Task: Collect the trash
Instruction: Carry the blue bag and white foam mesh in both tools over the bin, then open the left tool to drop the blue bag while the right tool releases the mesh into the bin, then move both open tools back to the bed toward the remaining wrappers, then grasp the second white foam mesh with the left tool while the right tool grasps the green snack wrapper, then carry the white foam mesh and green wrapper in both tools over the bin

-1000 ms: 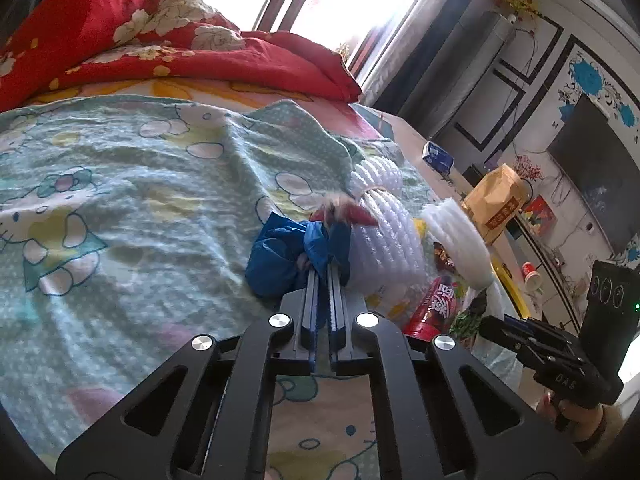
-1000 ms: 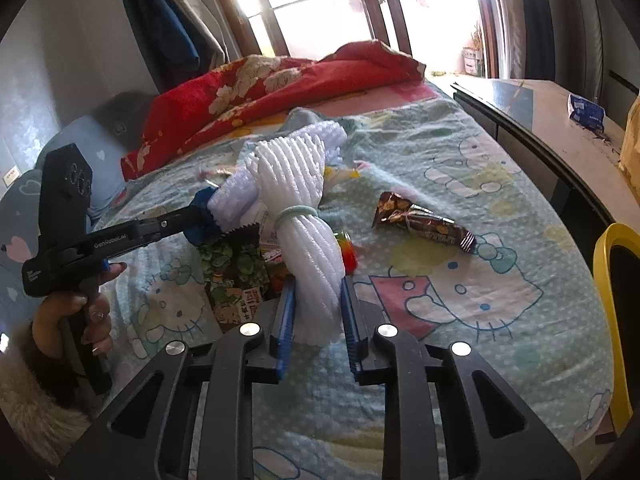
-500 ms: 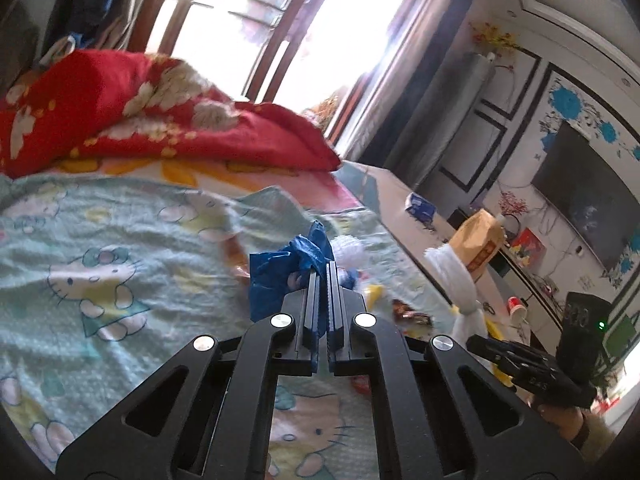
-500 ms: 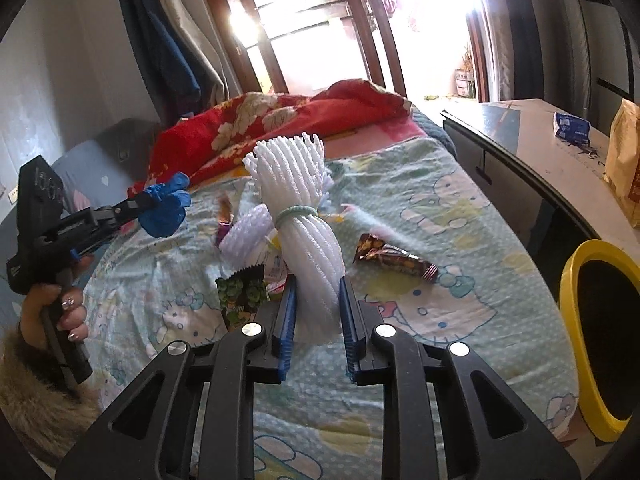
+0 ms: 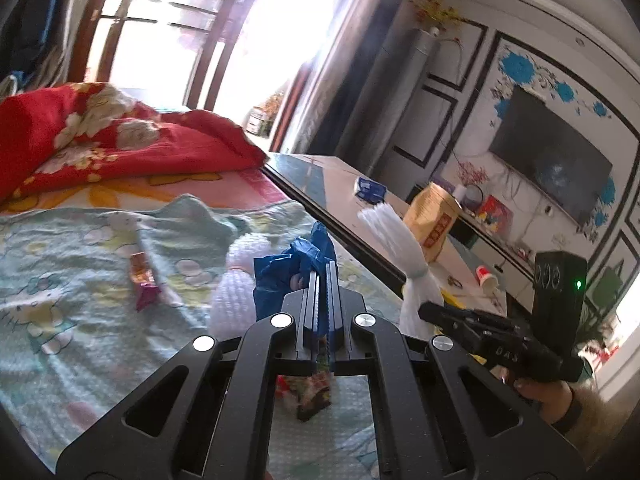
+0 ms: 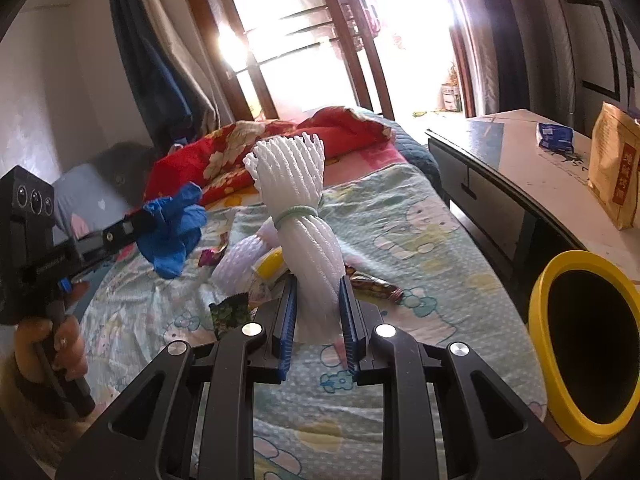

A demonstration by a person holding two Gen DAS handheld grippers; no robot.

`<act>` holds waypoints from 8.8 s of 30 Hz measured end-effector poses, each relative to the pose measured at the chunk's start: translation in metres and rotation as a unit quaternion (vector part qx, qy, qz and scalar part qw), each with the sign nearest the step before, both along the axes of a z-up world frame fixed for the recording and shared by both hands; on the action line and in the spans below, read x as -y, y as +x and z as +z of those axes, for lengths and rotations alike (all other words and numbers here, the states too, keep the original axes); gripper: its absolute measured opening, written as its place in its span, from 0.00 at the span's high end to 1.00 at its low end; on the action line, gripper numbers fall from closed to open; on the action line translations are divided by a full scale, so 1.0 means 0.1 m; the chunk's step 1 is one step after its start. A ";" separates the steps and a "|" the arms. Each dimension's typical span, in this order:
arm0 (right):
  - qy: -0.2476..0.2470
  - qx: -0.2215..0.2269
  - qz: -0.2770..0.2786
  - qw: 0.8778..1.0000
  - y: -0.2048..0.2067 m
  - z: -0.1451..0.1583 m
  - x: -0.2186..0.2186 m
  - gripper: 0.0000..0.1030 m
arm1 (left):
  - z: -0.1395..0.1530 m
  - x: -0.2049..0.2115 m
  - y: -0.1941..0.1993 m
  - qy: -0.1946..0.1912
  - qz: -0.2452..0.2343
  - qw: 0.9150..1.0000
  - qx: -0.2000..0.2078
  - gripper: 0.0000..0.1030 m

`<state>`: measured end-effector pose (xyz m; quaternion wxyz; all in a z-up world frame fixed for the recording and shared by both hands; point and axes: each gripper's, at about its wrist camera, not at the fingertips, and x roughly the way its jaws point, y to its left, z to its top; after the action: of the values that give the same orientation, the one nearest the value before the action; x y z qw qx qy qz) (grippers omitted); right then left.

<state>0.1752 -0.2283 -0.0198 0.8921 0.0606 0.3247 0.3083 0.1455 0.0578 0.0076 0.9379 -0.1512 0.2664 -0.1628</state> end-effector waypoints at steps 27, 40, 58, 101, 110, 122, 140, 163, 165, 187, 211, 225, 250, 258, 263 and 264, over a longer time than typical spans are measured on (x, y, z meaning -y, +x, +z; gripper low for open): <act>0.040 -0.003 -0.095 0.995 0.13 0.07 0.89 0.80 | -0.41 1.30 0.41 0.047 -0.144 0.988 -0.042 1.00; 0.051 -0.020 -0.178 0.982 0.23 -0.10 1.61 0.80 | -0.39 1.97 0.52 0.069 -0.205 0.976 -0.028 1.00; 0.066 -0.075 -0.286 0.953 0.33 -0.58 2.53 0.80 | -0.58 2.80 0.75 0.090 -0.273 0.957 -0.031 1.00; 0.020 -0.037 -0.296 0.954 0.12 -0.25 2.27 0.34 | -0.38 2.31 0.89 0.062 -0.163 0.985 -0.009 0.11; 0.004 -0.022 -0.271 0.962 0.10 -0.14 1.98 0.31 | -0.27 1.97 0.81 0.059 -0.120 0.991 0.002 0.11; -0.007 -0.010 -0.216 0.976 0.07 -0.03 1.46 0.29 | -0.21 1.45 0.76 0.044 -0.061 0.997 0.012 0.11; -0.030 0.004 -0.115 0.993 -0.08 0.06 0.58 0.29 | -0.12 0.76 0.61 0.019 0.005 1.000 0.021 0.11; -0.106 -0.019 0.041 0.993 -0.29 -0.49 -0.83 0.29 | -0.44 -0.20 0.62 0.015 0.084 0.996 -0.033 0.11; -0.116 -0.024 0.044 0.992 -0.26 -0.56 -0.90 0.29 | -0.51 -0.24 0.63 0.014 0.083 0.995 -0.045 0.11; -0.100 -0.075 0.055 0.991 -0.08 -0.84 -0.83 0.89 | -0.95 -0.40 0.88 -0.047 0.055 0.990 -0.117 0.78; -0.051 -0.043 0.033 0.997 -0.04 -0.35 -0.32 0.90 | -0.37 -0.03 0.54 -0.022 0.025 0.998 -0.043 0.79; -0.038 -0.018 -0.005 0.999 0.00 -0.10 0.05 0.90 | -0.23 0.29 0.42 -0.012 -0.013 1.000 -0.021 0.79; -0.016 -0.005 -0.098 0.995 0.11 0.05 0.86 0.90 | -0.24 1.04 0.37 0.016 -0.094 0.995 -0.016 0.79; -0.006 -0.004 -0.131 0.991 0.11 0.05 1.19 0.90 | -0.27 1.26 0.40 0.027 -0.119 0.992 -0.017 0.79; -0.002 -0.005 -0.149 0.989 0.12 0.04 1.35 0.90 | -0.30 1.39 0.40 0.034 -0.131 0.991 -0.018 0.79; -0.001 -0.006 -0.153 0.988 0.13 0.03 1.38 0.90 | -0.31 1.42 0.41 0.034 -0.134 0.990 -0.019 0.79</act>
<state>0.1879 -0.3667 -0.0166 0.9269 0.1105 0.3172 0.1672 0.1861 -0.0837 -0.0234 0.9070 -0.0846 0.3072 -0.2752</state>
